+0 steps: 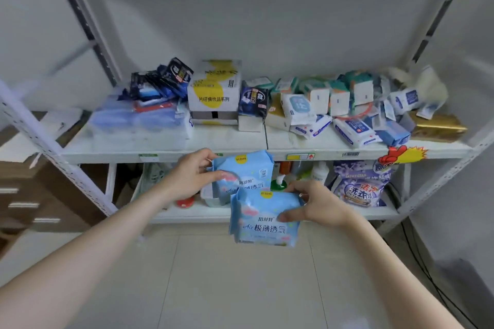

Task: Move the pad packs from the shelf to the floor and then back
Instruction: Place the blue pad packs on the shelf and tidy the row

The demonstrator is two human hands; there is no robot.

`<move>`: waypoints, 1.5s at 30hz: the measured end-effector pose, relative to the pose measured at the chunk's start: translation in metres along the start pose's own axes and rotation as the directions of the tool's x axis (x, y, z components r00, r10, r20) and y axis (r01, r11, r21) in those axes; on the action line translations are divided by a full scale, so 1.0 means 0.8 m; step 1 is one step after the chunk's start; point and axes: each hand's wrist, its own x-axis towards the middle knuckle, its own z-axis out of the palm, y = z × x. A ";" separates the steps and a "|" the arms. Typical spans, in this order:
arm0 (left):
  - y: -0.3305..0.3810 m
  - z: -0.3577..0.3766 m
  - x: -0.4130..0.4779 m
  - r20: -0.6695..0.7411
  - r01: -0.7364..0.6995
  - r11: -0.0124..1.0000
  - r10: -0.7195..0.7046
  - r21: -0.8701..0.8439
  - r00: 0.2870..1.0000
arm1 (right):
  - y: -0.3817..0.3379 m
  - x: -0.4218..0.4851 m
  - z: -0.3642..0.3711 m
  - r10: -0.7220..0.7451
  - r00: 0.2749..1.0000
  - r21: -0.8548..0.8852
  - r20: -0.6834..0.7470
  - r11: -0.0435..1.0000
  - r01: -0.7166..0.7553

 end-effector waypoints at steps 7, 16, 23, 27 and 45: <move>0.129 -0.087 -0.047 -0.099 -0.143 0.984 0.154 0.104 0.983 | -0.133 -0.035 -0.077 -0.163 0.986 -0.096 0.017 0.982 0.164; 0.268 -0.155 -0.098 -0.220 -0.251 0.967 0.255 0.047 0.942 | -0.252 -0.081 -0.154 -0.405 0.913 -0.159 -0.049 0.906 0.393; 0.342 -0.199 -0.111 -0.319 -0.336 0.936 0.350 0.100 0.881 | -0.309 -0.093 -0.201 -0.508 0.855 -0.141 -0.105 0.859 0.493; 0.377 -0.227 -0.104 -0.322 -0.375 0.924 0.380 0.079 0.867 | -0.340 -0.086 -0.219 -0.552 0.826 -0.124 -0.116 0.833 0.539; 0.489 -0.433 0.070 -0.227 -0.413 0.867 0.478 0.280 0.849 | -0.487 0.115 -0.291 -0.625 0.712 -0.075 -0.320 0.766 0.639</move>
